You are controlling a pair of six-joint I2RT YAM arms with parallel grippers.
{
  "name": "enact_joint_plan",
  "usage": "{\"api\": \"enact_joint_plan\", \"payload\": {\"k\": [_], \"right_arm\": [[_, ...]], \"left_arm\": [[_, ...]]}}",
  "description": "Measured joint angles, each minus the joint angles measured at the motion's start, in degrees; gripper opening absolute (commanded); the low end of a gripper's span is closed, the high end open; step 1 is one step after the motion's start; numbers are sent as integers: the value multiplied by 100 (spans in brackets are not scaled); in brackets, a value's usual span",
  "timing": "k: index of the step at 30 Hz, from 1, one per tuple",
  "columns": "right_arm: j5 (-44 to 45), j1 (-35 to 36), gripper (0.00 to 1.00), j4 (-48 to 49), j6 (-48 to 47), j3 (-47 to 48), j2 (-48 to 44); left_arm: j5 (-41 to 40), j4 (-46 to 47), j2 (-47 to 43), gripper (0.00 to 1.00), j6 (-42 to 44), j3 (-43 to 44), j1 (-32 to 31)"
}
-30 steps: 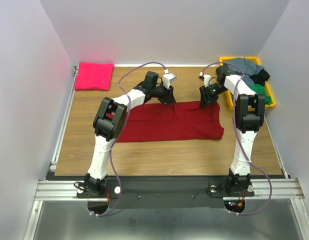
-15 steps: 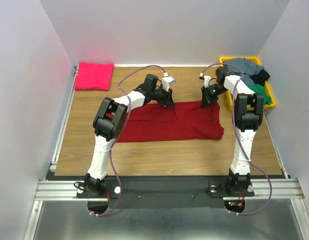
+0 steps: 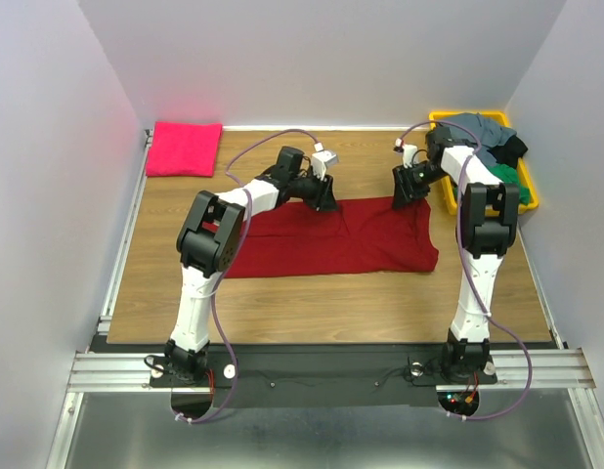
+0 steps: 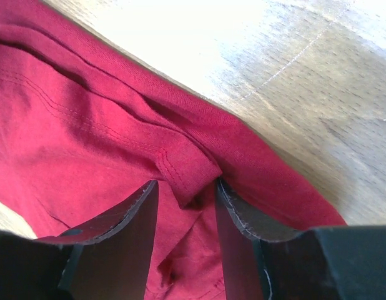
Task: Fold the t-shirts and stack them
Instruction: Fold the tshirt
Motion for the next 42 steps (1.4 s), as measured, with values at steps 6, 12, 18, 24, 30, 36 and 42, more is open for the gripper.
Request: {"api": "enact_joint_plan", "payload": {"k": [6, 12, 18, 24, 30, 36, 42], "right_arm": [[-122, 0, 45, -7, 236, 299, 35], [-166, 0, 29, 42, 378, 673, 162], [-175, 0, 39, 35, 422, 680, 284], [-166, 0, 36, 37, 424, 664, 286], [-136, 0, 23, 35, 402, 662, 286], [-131, 0, 6, 35, 367, 662, 286], [-136, 0, 1, 28, 262, 647, 284]], "left_arm": [[55, 70, -4, 43, -153, 46, -46], [63, 109, -2, 43, -214, 208, -153], [46, 109, 0, 45, -229, 227, -166], [0, 105, 9, 45, -232, 236, -175], [-168, 66, 140, 45, -232, 396, -229], [-278, 42, 367, 40, -236, 531, -271], [-278, 26, 551, 15, -275, 695, -275]]}}
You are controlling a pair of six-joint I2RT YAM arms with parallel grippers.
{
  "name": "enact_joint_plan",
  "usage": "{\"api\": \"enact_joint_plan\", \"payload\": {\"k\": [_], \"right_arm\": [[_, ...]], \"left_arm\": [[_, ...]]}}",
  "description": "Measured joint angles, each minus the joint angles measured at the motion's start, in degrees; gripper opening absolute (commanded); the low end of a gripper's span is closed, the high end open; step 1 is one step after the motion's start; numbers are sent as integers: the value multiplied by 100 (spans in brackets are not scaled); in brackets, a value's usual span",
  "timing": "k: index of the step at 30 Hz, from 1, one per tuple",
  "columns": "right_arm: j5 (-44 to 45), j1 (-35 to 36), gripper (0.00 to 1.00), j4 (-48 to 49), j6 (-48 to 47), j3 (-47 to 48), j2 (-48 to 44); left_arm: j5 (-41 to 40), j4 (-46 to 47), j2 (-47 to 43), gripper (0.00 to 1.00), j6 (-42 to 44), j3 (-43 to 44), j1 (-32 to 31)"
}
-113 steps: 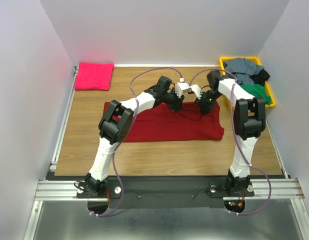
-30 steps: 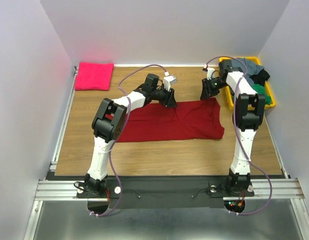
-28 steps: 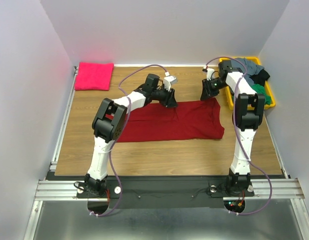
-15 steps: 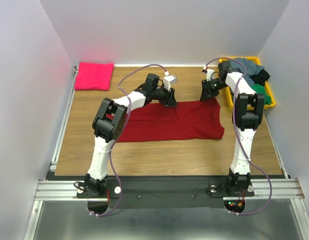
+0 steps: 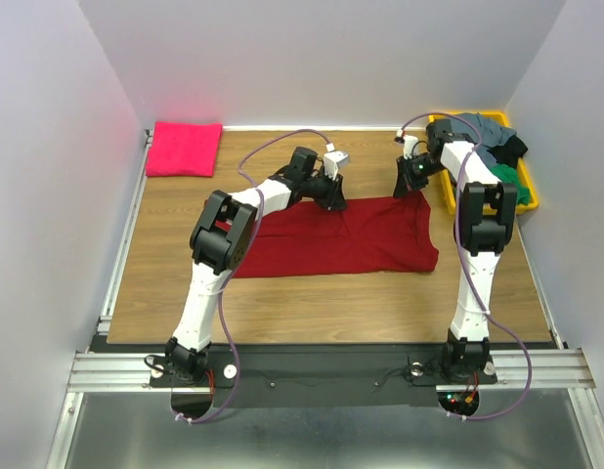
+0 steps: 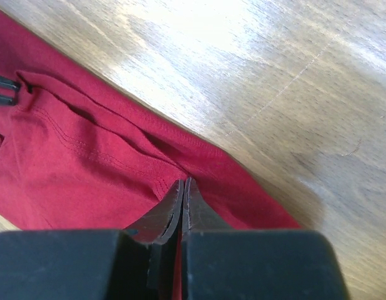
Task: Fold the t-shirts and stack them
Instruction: Fold the tshirt
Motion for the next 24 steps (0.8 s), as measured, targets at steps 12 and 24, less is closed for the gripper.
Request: {"api": "enact_joint_plan", "payload": {"k": [12, 24], "right_arm": [[-114, -44, 1, -20, -111, -81, -105], [-415, -142, 1, -17, -378, -516, -748]], "left_arm": [[107, 160, -2, 0, -11, -22, 0], [175, 341, -354, 0, 162, -422, 0]]}}
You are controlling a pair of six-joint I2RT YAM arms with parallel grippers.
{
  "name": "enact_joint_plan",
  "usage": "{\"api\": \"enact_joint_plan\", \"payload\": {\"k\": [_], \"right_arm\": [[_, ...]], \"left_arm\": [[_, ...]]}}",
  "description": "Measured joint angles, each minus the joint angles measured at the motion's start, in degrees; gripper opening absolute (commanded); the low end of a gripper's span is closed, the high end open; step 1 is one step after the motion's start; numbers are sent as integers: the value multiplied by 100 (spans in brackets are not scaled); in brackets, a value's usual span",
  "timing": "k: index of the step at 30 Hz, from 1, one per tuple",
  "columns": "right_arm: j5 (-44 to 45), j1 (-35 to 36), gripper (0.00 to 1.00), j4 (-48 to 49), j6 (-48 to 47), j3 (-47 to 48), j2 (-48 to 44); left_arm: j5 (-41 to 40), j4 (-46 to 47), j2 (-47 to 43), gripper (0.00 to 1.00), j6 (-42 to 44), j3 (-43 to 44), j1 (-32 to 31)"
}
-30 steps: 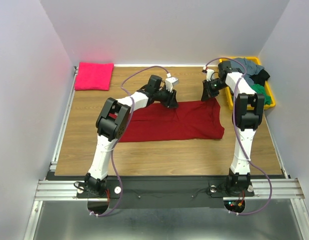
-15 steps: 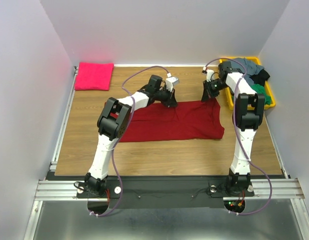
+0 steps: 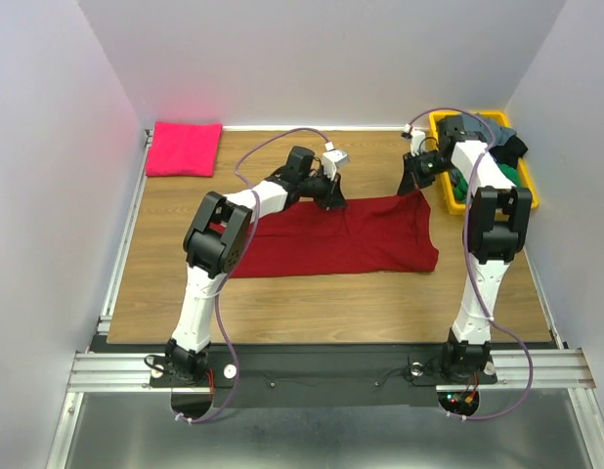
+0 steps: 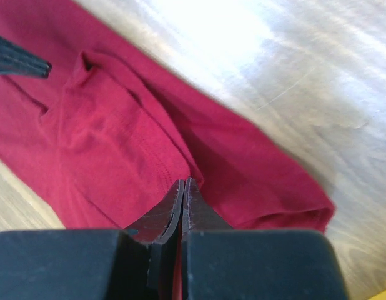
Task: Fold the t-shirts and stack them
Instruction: Fold the tshirt
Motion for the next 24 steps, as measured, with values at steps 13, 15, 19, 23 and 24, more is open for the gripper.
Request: {"api": "enact_joint_plan", "payload": {"k": [13, 15, 19, 23, 24], "right_arm": [[-151, 0, 1, -37, -284, -350, -186], [-164, 0, 1, -37, -286, -350, -186], [-164, 0, 1, -35, -289, -350, -186], [-166, 0, 1, -37, -306, -350, -186], [-166, 0, 1, -37, -317, -350, -186]], "left_arm": [[-275, -407, -92, 52, 103, 275, -39], [-372, -509, 2, 52, 109, 525, -83], [-560, -713, 101, 52, 122, 811, -203], [-678, -883, 245, 51, 109, 966, -267], [-730, -938, 304, 50, 94, 1021, -280]]}}
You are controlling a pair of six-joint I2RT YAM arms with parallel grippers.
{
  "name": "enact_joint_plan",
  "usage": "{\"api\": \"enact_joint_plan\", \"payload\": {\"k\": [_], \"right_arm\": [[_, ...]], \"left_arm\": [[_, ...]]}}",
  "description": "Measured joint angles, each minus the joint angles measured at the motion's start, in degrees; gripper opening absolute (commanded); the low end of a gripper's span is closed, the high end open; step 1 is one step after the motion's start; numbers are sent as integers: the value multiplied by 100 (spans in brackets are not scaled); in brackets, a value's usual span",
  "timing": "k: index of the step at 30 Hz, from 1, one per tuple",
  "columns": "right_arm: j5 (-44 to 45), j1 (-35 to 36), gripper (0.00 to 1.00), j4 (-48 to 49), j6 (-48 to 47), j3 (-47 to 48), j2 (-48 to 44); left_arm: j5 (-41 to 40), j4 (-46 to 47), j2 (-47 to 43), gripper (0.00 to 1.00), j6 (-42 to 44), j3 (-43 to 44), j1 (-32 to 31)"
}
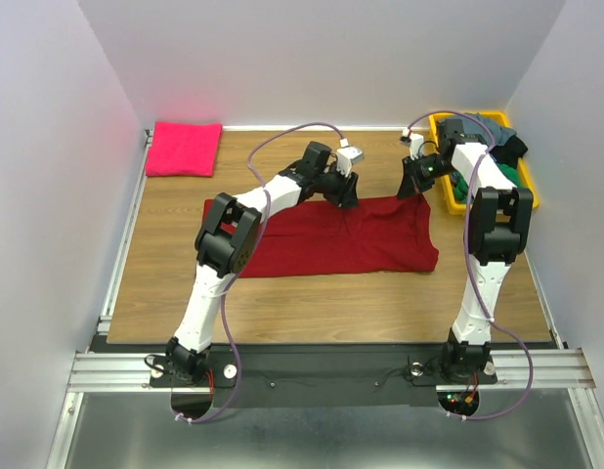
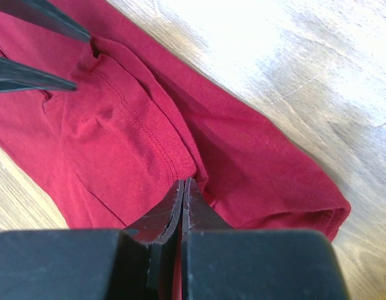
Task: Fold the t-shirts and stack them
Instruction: Fold the tshirt
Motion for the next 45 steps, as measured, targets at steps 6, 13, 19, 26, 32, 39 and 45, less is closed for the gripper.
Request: {"api": "enact_joint_plan", "payload": {"k": [6, 13, 19, 26, 32, 39, 45], "right_arm": [[0, 0, 1, -2, -33, 0, 0], [0, 0, 1, -4, -72, 0, 0], [2, 0, 1, -7, -111, 0, 0], [4, 0, 1, -4, -229, -26, -15], [9, 0, 1, -111, -590, -396, -345], [-20, 0, 1, -249, -1209, -962, -925], [-31, 0, 1, -356, -1663, -1526, -1294]], "left_arm": [[-216, -286, 286, 37, -42, 74, -48], [-328, -391, 356, 19, -83, 153, -42], [-273, -208, 352, 7, -81, 136, -46], [-109, 205, 122, 0, 48, -293, -44], [83, 697, -544, 0, 293, -1156, -44], [229, 1303, -1187, 0, 610, -1915, -48], [315, 1497, -1453, 0, 1058, -2391, -144]]}}
